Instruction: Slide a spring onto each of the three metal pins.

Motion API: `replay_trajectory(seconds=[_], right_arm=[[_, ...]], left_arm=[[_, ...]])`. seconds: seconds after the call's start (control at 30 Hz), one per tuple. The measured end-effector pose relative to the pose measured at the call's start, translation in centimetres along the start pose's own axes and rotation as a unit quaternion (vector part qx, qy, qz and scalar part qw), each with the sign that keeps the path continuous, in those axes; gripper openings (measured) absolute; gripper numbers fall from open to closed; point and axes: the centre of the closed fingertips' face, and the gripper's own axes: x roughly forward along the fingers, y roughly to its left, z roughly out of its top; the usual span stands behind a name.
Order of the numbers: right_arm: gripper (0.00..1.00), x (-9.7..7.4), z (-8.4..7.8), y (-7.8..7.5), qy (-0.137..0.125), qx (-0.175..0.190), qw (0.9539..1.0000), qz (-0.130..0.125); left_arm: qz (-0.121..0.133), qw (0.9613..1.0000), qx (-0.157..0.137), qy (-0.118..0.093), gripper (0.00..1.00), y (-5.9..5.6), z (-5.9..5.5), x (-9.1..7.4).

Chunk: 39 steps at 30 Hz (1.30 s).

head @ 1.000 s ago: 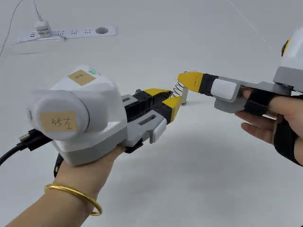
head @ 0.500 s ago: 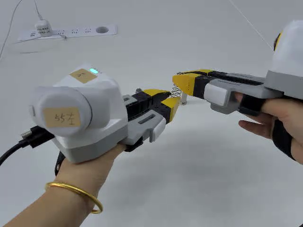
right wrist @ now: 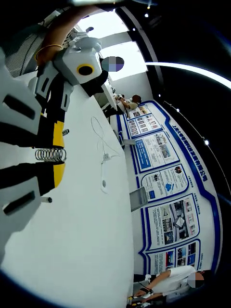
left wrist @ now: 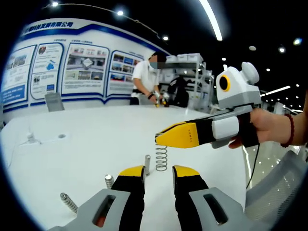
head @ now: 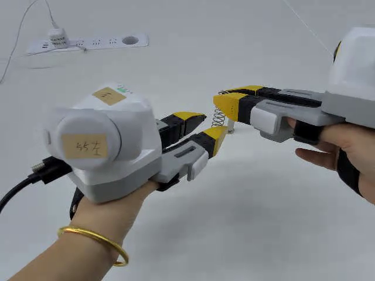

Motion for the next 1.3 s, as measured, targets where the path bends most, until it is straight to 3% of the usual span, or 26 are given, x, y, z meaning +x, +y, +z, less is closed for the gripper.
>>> replay_trajectory(seconds=[0.27, 0.63, 0.97, 1.1, 1.3], right_arm=[[0.11, 0.0, 0.4, -1.1, 0.001, -0.021, 0.9996, -0.02], [0.11, 0.4, 1.2, -2.9, -0.004, -0.036, 0.9984, -0.044], [0.11, 0.8, 1.5, -4.4, -0.007, -0.059, 0.9964, -0.06], [0.11, 1.0, 1.4, -5.3, -0.004, -0.065, 0.9954, -0.069], [0.11, 1.3, 1.2, -5.9, -0.001, -0.07, 0.9947, -0.075]], left_arm=[[0.01, 0.9998, -0.006, 0.014, 0.32, 0.5, -0.3, -0.5], [0.024, 0.9992, 0.012, 0.029, 0.42, 1.3, -0.8, -1.7], [0.038, 0.9983, 0.024, 0.037, 0.58, 2.2, -1.0, -2.5], [0.055, 0.997, 0.037, 0.041, 0.67, 2.8, -1.1, -3.1], [0.065, 0.9964, 0.031, 0.044, 0.74, 3.4, -1.5, -3.8]])
